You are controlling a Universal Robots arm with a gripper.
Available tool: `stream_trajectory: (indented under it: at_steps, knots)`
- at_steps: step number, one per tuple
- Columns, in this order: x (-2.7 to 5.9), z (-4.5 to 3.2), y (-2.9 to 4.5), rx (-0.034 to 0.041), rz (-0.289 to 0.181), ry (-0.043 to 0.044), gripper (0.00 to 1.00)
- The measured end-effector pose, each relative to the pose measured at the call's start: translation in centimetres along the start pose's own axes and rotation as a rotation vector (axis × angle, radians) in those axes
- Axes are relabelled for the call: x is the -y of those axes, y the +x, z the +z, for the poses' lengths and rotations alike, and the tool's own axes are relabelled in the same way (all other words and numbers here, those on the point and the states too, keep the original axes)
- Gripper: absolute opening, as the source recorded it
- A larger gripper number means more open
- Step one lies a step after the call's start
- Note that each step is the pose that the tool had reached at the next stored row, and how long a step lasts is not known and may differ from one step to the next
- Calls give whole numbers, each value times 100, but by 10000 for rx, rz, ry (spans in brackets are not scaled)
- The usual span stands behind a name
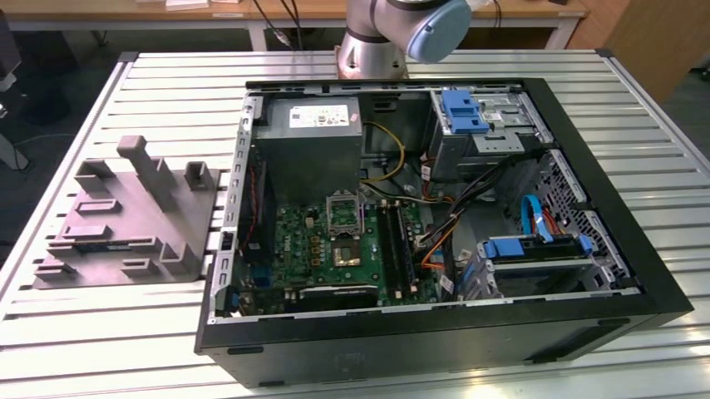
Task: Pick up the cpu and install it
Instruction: 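Pick up the cpu and move it towards the insertion slot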
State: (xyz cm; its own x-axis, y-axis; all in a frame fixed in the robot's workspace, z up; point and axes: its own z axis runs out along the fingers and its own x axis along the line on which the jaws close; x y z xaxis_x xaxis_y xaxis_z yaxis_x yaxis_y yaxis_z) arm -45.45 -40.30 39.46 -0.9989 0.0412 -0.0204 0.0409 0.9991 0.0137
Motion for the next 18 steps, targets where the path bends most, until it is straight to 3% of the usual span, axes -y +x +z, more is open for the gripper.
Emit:
stream_trajectory:
  at_steps: [18]
  knots:
    - [-3, 1, -59, 0, 1, 0, 47]
